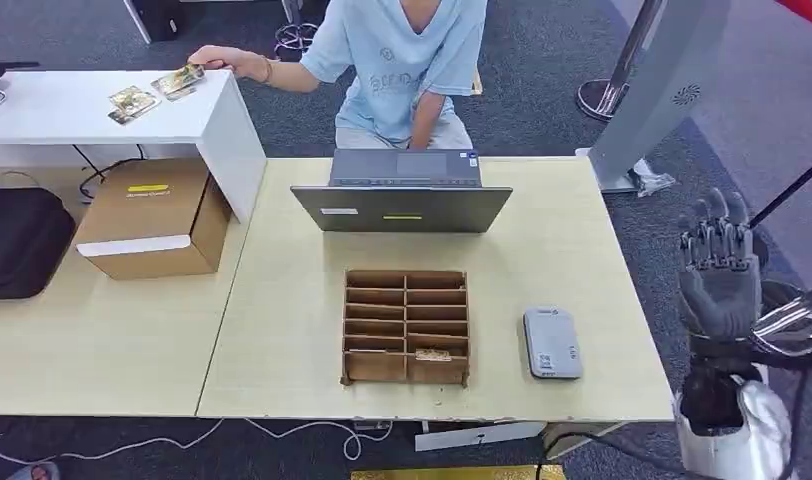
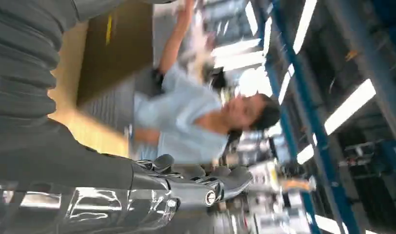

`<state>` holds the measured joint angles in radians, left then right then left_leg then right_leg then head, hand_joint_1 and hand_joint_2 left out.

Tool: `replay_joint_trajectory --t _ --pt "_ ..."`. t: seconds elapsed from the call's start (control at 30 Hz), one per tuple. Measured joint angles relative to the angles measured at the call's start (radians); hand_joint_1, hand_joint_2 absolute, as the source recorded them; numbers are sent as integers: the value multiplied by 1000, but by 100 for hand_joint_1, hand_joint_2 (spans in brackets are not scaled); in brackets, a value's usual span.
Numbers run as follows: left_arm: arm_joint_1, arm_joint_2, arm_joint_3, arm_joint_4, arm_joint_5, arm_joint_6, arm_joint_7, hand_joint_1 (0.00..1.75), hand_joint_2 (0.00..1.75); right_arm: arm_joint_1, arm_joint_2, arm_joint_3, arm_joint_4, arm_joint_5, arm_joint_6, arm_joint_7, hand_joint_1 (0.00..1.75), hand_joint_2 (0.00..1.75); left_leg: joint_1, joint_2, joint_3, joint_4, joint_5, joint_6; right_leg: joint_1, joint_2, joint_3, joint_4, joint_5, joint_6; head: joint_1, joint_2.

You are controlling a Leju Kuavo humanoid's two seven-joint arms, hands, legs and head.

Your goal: Pass the card to the sensor for recognition and then transmit it.

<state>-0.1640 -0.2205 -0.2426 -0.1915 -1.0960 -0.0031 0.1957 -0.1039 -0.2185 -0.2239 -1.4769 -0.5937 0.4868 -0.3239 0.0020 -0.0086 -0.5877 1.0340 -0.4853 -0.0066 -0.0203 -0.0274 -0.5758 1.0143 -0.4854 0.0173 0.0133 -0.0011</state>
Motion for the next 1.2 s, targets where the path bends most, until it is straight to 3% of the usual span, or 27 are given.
replay_joint_trajectory --t 0.13,0.33,0.5,0.67,0.8,0.97,1.07,1.13,1.2 --pt "0 0 9 0 2 -1 -6 0 175 121 41 19 -62 25 127 5 0 175 0 0 0 0 0 0 0 0 0 0 -1 0 0 0" --pt "0 4 15 0 0 -10 -36 0 175 226 83 133 -83 308 99 -74 0 175 0 2 0 0 0 0 0 1 0 0 -1 0 0 0" --pt "0 5 23 0 0 -13 -58 0 175 258 132 268 -89 594 -80 -107 0 175 0 3 0 0 0 0 0 2 0 0 -1 0 0 0" --pt "-1 3 24 0 -3 -17 -45 0 175 251 174 412 -105 992 -404 -93 0 175 1 3 0 0 0 0 0 2 0 1 -1 0 0 0" --pt "-3 -2 33 0 3 -23 -26 0 175 241 222 464 -134 1259 -684 -56 0 175 1 3 1 0 0 0 0 2 0 1 0 0 0 0" --pt "-4 -2 49 -1 14 -33 -19 0 175 231 247 496 -136 1733 -957 117 0 175 1 3 1 0 0 0 0 2 0 0 0 0 0 0" --pt "-6 -2 52 -1 13 -40 -19 0 175 230 253 512 -114 1957 -1027 228 0 175 1 3 1 0 0 0 0 2 0 0 0 0 0 0" --pt "-7 -2 54 -2 10 -43 -19 0 175 224 254 525 -91 2100 -1054 332 0 175 1 3 1 0 0 0 0 2 0 0 0 0 0 0" --pt "-8 -2 55 -2 8 -48 -19 0 175 205 234 559 -66 2154 -1055 456 0 175 0 4 1 0 0 0 0 3 0 0 0 0 0 0"
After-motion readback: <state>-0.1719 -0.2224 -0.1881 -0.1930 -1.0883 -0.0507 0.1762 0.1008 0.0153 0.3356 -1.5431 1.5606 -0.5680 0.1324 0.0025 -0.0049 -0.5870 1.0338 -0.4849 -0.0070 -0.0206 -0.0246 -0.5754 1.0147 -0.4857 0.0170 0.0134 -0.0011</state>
